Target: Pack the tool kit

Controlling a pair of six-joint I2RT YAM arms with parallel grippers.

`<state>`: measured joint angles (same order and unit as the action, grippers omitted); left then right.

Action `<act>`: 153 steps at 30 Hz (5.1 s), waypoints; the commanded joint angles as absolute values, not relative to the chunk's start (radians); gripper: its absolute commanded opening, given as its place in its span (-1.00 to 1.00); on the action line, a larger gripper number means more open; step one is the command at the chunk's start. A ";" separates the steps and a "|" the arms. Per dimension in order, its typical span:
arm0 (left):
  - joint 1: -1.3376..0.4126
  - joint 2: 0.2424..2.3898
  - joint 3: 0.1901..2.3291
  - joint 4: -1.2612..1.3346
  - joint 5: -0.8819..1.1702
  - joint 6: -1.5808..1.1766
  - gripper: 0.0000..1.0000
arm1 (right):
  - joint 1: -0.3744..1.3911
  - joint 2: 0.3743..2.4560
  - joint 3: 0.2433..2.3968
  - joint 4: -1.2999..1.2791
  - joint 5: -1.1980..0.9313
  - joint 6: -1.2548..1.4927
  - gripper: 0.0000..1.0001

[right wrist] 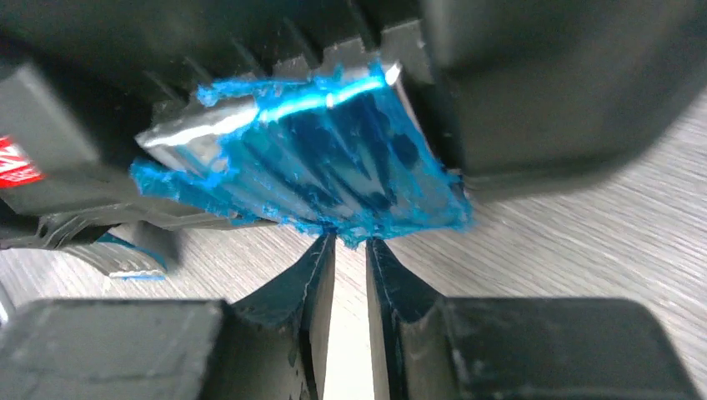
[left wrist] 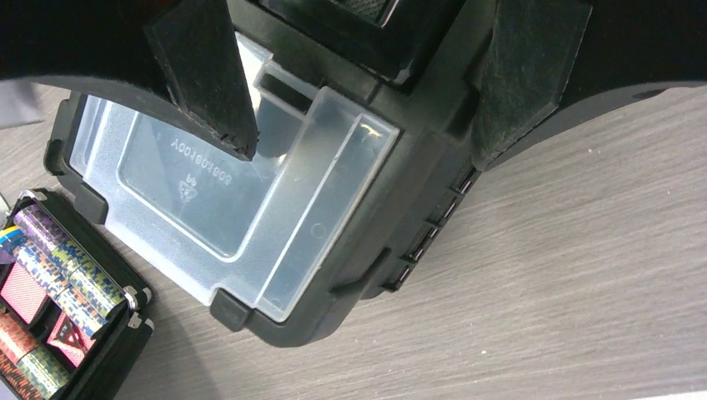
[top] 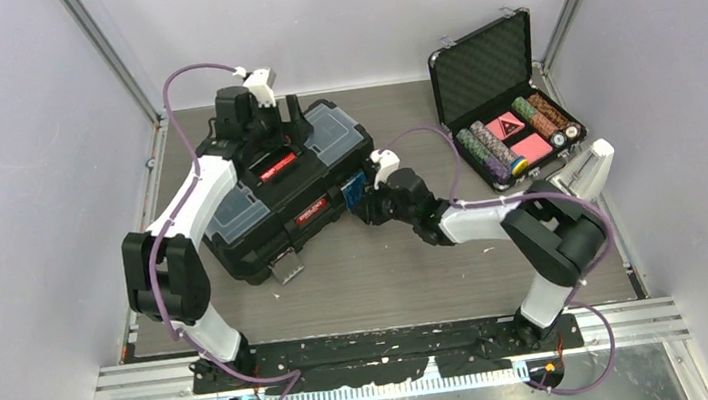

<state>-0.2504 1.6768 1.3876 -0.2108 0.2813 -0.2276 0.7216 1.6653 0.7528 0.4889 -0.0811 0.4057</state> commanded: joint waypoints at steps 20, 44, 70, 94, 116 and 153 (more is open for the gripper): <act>-0.414 1.699 1.507 -0.485 0.164 -0.302 0.95 | 0.714 1.452 0.728 0.456 0.062 0.294 -0.14; -0.275 0.765 0.917 -0.492 -0.197 -0.231 0.99 | 0.940 1.432 0.929 0.267 0.322 0.019 0.41; -0.275 0.542 0.697 -0.358 -0.005 -0.005 0.99 | 0.660 1.420 0.977 0.256 0.271 -0.163 0.47; -0.276 0.515 0.679 -0.342 0.059 -0.005 0.99 | 0.661 1.677 0.564 1.032 -0.495 0.088 0.71; -0.312 0.516 0.668 -0.304 0.083 0.026 0.98 | 0.663 1.943 0.660 1.186 -0.650 0.237 0.49; -1.300 1.052 0.514 0.265 -0.531 0.384 0.80 | 0.661 1.637 0.860 0.334 -0.546 0.470 0.21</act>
<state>-1.2766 1.0065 0.5377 0.0410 -0.4759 0.3550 0.6571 1.6756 0.7971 0.4057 -0.5507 0.4267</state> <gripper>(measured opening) 0.920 0.609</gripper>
